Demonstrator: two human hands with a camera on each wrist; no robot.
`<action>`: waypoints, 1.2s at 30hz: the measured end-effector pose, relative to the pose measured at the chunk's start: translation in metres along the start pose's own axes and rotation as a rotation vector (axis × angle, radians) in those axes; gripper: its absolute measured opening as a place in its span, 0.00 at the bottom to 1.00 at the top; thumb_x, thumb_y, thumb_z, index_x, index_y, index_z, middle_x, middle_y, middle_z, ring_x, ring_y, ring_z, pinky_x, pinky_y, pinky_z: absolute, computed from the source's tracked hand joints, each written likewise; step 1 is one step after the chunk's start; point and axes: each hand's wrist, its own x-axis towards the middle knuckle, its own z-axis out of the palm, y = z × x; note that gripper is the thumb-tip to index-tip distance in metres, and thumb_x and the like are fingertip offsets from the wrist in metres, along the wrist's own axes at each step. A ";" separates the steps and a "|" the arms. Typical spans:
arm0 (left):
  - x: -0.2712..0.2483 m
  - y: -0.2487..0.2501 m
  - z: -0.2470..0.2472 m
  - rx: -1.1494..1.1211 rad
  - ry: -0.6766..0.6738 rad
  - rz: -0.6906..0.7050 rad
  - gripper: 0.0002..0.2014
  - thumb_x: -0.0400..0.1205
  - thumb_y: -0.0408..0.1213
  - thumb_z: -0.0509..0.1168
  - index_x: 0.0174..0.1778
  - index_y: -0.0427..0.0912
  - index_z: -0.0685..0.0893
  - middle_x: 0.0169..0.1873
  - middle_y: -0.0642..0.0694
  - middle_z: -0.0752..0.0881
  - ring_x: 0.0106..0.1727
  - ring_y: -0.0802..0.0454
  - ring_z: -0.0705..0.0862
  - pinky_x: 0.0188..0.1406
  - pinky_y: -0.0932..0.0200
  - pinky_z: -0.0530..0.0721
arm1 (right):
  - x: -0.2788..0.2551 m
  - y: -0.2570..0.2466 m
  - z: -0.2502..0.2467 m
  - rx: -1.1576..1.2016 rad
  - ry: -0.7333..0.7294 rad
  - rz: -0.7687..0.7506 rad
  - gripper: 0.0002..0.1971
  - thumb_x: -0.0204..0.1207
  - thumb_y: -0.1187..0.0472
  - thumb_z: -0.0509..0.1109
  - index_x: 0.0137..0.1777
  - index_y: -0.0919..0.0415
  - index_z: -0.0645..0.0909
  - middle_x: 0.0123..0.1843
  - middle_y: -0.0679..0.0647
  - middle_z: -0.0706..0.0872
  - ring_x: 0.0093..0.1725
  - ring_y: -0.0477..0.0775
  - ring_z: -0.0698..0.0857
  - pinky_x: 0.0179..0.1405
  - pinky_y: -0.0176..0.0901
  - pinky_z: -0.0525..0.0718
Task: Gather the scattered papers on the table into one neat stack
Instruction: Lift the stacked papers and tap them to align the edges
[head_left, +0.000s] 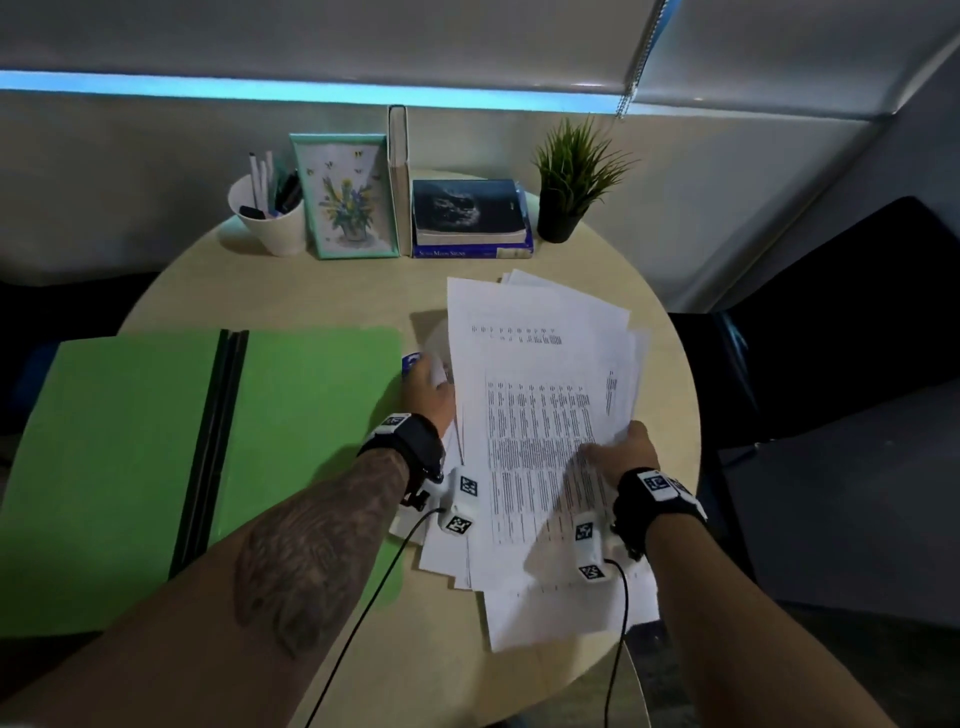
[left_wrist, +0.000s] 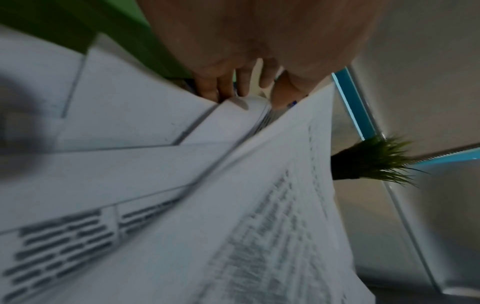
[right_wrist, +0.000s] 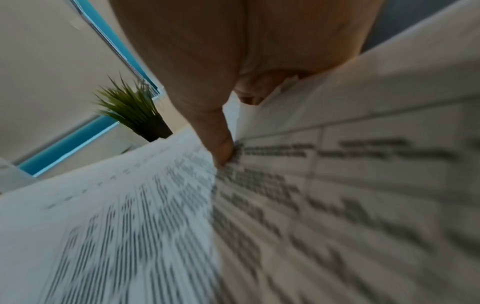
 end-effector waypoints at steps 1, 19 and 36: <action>0.002 -0.003 -0.001 -0.028 0.037 -0.047 0.27 0.84 0.34 0.61 0.79 0.33 0.65 0.78 0.33 0.69 0.77 0.35 0.71 0.75 0.41 0.71 | 0.000 0.002 0.001 -0.011 0.023 0.024 0.26 0.75 0.53 0.73 0.66 0.67 0.69 0.57 0.62 0.80 0.50 0.64 0.81 0.44 0.47 0.77; -0.001 0.004 -0.010 0.328 -0.138 0.034 0.39 0.77 0.45 0.72 0.81 0.43 0.60 0.76 0.42 0.74 0.71 0.38 0.77 0.71 0.45 0.76 | -0.003 -0.014 0.007 0.117 0.043 0.014 0.27 0.76 0.49 0.72 0.68 0.68 0.75 0.61 0.65 0.83 0.57 0.67 0.84 0.50 0.50 0.81; -0.006 -0.004 -0.014 0.017 -0.276 -0.262 0.45 0.72 0.42 0.78 0.80 0.30 0.62 0.76 0.37 0.73 0.74 0.39 0.75 0.65 0.56 0.75 | -0.031 -0.017 0.005 0.187 -0.146 -0.077 0.20 0.77 0.56 0.72 0.64 0.67 0.78 0.46 0.60 0.83 0.38 0.57 0.80 0.31 0.38 0.76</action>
